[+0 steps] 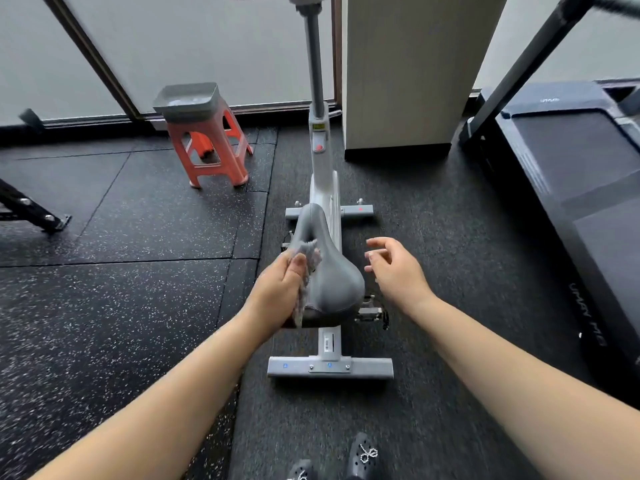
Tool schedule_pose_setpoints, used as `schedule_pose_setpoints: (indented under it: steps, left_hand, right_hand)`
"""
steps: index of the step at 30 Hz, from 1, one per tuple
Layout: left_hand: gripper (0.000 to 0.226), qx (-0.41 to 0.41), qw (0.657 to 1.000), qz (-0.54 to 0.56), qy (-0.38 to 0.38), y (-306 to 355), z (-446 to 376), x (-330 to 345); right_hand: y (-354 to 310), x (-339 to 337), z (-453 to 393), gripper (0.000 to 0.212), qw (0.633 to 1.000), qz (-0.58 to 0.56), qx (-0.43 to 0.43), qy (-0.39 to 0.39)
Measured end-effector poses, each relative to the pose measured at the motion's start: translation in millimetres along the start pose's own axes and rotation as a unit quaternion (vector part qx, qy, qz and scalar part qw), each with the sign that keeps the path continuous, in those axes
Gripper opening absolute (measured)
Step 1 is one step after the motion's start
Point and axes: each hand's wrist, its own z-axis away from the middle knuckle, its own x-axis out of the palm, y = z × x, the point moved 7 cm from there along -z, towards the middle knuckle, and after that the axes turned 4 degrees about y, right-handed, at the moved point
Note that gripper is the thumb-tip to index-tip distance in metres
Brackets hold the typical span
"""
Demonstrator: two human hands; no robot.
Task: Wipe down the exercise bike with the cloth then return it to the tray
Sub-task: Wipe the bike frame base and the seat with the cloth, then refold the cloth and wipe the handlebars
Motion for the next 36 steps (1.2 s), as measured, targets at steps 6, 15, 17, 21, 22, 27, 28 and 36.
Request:
schedule_pose_setpoints:
  steps: [6,15,17,21,22,27,28,36]
  left_hand:
    - [0.056,-0.211,0.871,0.431,-0.109,27,-2,40]
    - [0.049,-0.217,0.922,0.288,-0.142,29,-9,53]
    - [0.048,-0.193,0.942,0.223,-0.162,35,-11,60]
    - [0.022,-0.120,0.963,0.113,-0.214,68,-15,97]
    - [0.018,-0.116,0.959,0.106,-0.234,75,-16,112]
    - [0.012,-0.162,0.954,0.073,-0.242,98,-31,187]
    - [0.014,-0.163,0.957,0.078,-0.226,103,-38,199]
    - [0.039,-0.148,0.969,0.138,-0.146,149,-84,272]
  right_hand:
    - [-47,5,19,0.038,0.988,-0.113,-0.015,-0.108]
    - [-44,-51,38,0.016,0.994,-0.103,-0.012,0.023]
    - [-39,-77,39,0.023,0.993,-0.104,-0.013,0.057]
    - [-33,-125,37,0.003,0.988,-0.133,-0.037,0.070]
    - [-31,-137,34,0.003,0.986,-0.144,-0.044,0.067]
    - [-21,-199,6,0.014,0.984,-0.160,-0.063,0.055]
    - [-17,-213,-2,0.013,0.985,-0.152,-0.064,0.054]
    - [-1,-307,-83,0.009,0.993,-0.063,-0.082,0.053]
